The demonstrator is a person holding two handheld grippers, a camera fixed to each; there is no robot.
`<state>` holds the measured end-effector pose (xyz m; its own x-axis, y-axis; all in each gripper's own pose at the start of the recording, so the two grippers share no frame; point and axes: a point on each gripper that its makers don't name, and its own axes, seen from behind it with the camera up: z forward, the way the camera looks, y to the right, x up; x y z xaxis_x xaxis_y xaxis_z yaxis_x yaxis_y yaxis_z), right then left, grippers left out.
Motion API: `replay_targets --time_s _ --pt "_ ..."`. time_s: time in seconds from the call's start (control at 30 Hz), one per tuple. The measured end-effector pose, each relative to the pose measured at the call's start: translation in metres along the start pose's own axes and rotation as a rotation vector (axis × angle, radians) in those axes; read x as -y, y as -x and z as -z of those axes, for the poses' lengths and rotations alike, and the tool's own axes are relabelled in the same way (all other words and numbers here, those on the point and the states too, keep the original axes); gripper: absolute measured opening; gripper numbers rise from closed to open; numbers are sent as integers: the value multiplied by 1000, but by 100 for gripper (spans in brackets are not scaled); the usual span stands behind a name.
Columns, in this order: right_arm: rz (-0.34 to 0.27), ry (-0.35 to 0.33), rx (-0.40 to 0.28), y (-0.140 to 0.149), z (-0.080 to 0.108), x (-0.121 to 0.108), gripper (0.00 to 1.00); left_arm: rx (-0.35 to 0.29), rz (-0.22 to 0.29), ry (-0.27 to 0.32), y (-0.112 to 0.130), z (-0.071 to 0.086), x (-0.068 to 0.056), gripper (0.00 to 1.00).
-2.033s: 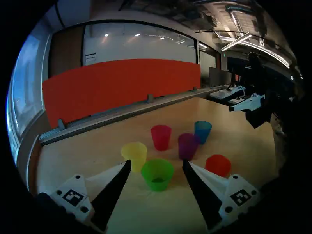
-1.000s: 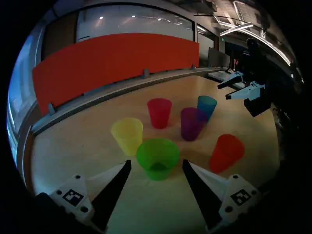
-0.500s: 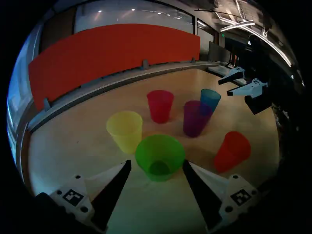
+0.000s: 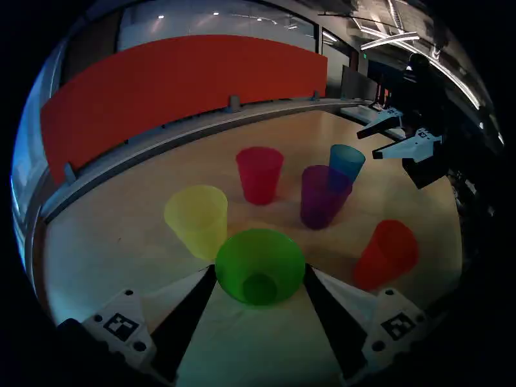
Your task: Pour water
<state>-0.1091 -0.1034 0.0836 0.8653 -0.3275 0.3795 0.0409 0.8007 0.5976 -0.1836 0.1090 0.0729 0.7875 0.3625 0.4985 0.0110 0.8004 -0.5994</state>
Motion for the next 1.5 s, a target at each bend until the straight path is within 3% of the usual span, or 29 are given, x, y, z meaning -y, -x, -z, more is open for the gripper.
replay_targets --time_s 0.37,0.57,0.77,1.5 --pt "-3 -5 3 1 -3 0 99 6 -1 -11 0 -7 2 98" --pt "-5 -7 8 4 -4 1 99 4 -8 -17 0 -9 1 89" --pt "-5 -9 12 6 -7 1 99 -4 -9 -11 -3 -9 0 88" --pt "16 -5 53 21 -35 -2 99 -26 8 -14 -9 -3 4 88"
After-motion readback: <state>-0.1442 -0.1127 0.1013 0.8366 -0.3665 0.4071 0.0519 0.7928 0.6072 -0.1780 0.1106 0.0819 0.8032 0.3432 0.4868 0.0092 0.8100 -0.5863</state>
